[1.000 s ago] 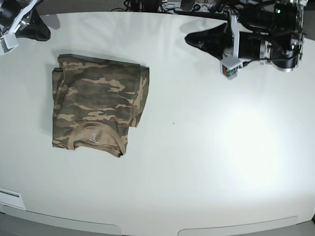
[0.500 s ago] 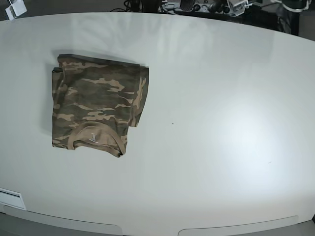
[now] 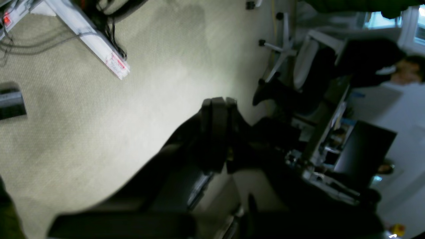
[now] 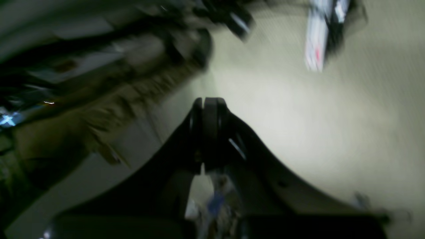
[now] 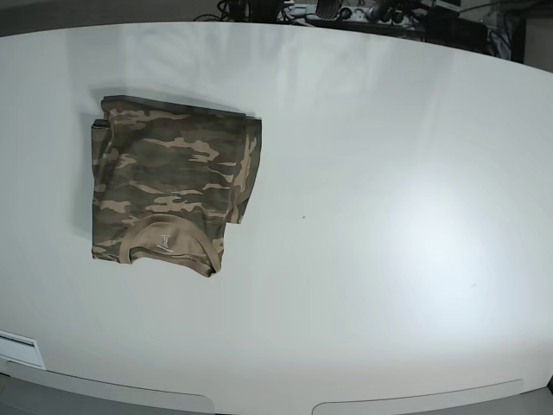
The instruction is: Fold the T-shirt properly
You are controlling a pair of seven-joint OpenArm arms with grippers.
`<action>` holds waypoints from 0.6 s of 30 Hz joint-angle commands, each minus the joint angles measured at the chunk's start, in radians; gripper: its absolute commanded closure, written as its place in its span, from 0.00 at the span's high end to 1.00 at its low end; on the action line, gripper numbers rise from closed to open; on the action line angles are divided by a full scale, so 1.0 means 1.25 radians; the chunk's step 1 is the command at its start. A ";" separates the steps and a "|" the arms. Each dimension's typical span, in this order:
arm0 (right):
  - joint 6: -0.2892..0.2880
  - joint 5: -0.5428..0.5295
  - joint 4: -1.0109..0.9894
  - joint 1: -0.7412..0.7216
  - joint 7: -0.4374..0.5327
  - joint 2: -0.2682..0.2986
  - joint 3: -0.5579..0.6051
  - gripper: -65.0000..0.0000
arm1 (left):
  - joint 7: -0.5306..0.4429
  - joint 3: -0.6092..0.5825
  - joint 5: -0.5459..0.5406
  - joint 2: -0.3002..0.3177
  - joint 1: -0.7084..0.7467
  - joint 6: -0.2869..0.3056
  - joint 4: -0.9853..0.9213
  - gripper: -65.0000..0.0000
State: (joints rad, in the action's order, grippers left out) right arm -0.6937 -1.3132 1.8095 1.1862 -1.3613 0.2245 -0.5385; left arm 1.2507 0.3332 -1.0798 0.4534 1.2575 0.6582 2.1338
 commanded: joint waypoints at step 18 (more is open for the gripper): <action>-0.004 0.568 -0.413 -0.286 0.491 0.007 0.300 0.00 | -0.352 -0.258 0.329 -0.059 -0.462 -0.024 -0.789 0.00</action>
State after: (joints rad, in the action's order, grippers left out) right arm -0.6914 -0.5896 1.2823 0.8131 -0.7391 0.2268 -0.1589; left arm 0.8013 0.0093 -0.6567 0.3702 0.6670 0.6220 1.1378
